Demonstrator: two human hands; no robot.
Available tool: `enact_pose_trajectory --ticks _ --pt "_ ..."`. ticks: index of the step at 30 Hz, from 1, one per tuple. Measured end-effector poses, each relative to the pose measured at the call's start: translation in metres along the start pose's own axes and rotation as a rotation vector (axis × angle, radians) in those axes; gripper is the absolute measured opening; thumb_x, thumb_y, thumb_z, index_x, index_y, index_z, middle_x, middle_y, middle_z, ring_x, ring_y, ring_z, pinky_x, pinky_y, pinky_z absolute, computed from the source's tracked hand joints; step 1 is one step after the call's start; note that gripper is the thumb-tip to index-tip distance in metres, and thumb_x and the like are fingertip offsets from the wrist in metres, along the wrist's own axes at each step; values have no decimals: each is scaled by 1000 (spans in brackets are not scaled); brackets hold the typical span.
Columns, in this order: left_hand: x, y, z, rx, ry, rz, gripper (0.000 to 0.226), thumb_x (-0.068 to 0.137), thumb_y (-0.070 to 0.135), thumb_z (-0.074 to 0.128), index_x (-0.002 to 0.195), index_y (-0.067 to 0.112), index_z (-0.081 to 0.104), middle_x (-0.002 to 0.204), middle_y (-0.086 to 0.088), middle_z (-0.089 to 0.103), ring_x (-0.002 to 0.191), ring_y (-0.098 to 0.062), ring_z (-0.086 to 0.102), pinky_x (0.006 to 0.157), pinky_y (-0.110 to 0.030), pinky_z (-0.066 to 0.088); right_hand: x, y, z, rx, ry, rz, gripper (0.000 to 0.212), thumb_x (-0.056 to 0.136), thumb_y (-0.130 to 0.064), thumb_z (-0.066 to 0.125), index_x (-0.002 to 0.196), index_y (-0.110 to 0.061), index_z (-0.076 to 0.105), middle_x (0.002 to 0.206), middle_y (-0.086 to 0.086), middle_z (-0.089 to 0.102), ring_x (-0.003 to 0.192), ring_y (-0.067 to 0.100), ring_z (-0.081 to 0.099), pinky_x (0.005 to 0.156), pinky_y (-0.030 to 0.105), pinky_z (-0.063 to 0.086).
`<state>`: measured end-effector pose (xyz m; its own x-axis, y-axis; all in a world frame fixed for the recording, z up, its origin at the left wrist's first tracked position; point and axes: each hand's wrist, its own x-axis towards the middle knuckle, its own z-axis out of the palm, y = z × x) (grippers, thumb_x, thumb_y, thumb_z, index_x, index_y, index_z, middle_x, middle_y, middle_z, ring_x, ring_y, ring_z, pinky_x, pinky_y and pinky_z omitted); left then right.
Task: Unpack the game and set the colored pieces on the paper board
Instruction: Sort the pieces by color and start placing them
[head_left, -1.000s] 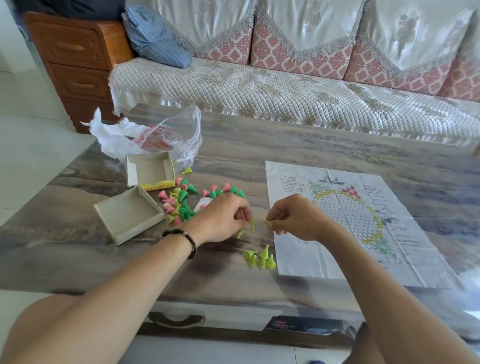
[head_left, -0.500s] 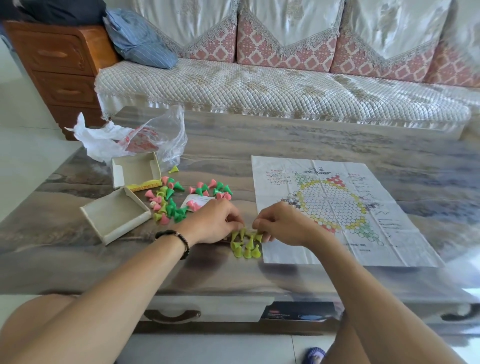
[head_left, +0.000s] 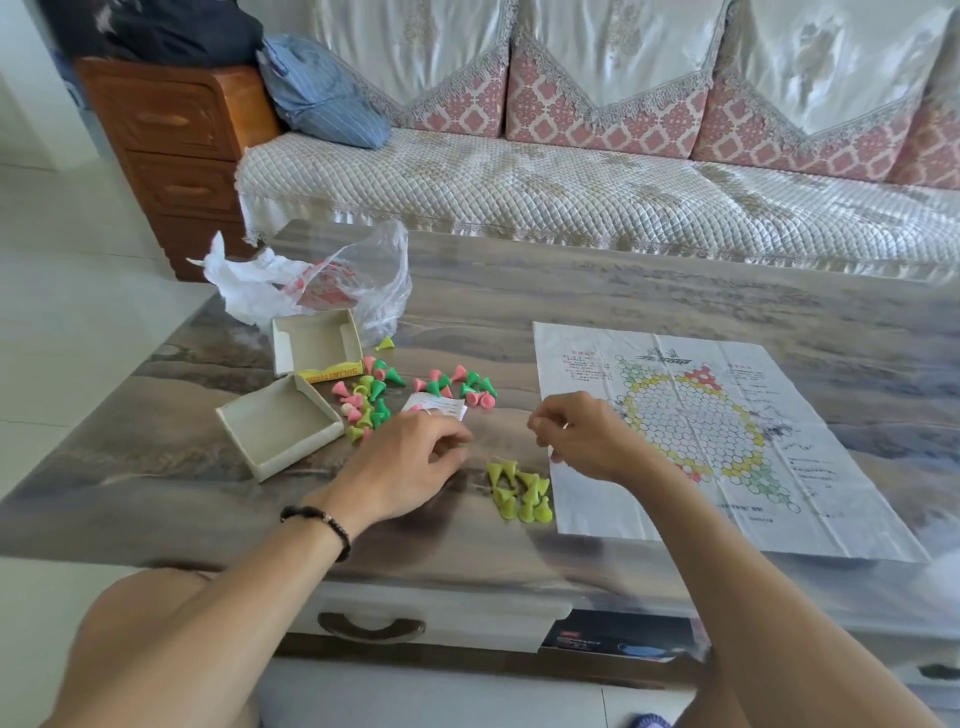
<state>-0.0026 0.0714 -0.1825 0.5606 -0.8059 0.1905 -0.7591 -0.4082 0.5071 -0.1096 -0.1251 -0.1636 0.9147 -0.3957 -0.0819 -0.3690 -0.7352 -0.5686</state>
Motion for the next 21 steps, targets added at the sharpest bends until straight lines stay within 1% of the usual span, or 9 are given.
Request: enact_pose_trajectory --ticks 3,6,8,10,12,14,17,19,21 --pt "-14 -15 -10 107 115 -19 24 92 30 59 114 25 67 107 8 67 99 -13 59 77 -32 50 16 -21 11 -19 36 -48 22 92 -22 51 88 -6 65 84 9 68 79 27 65 72 40 52" --pt "-27 -34 -17 198 209 -74 34 88 29 63 122 25 62 111 4 64 106 -18 58 75 -35 51 29 -47 29 -27 33 -134 19 88 -20 54 88 -6 68 85 8 69 82 27 63 74 39 51" --pt "-33 -45 -20 203 257 -115 41 84 25 68 125 22 59 111 4 65 111 -20 58 75 -36 52 36 -63 40 -18 26 -181 17 85 -18 57 92 -10 70 89 5 69 85 25 63 77 36 51" --pt "-37 -56 -24 197 297 -142 47 81 22 71 125 22 57 111 4 65 109 -21 59 72 -37 53 46 -77 50 -9 23 -202 19 83 -16 58 97 -12 70 89 3 68 86 24 62 77 34 50" --pt "-37 -65 -29 222 292 -156 50 79 21 72 127 22 56 115 3 64 105 -22 60 71 -38 55 59 -87 58 -39 28 -223 21 80 -12 56 96 -13 69 88 2 68 86 25 62 78 35 51" --pt "-35 -73 -34 242 260 -166 56 81 25 72 132 22 52 116 -1 63 104 -24 61 73 -41 55 72 -99 65 -77 18 -256 25 78 -11 53 96 -16 70 91 3 70 88 27 62 79 38 51" --pt "-31 -80 -40 241 218 -174 54 82 30 72 132 24 52 114 -2 63 103 -25 61 75 -41 53 86 -115 73 -112 -62 -338 31 80 -15 59 110 -19 69 102 2 69 94 22 63 83 35 52" --pt "-27 -86 -43 248 194 -159 49 82 23 71 129 24 56 113 -1 63 100 -26 62 74 -41 52 89 -123 78 -187 -129 -399 28 81 -21 65 109 -19 69 105 1 68 95 19 62 83 34 52" --pt "-22 -95 -46 262 183 -152 47 83 16 68 127 24 58 114 2 63 101 -24 62 74 -40 52 91 -125 82 -237 -172 -423 24 79 -22 67 103 -18 71 102 0 67 93 20 62 79 34 51"
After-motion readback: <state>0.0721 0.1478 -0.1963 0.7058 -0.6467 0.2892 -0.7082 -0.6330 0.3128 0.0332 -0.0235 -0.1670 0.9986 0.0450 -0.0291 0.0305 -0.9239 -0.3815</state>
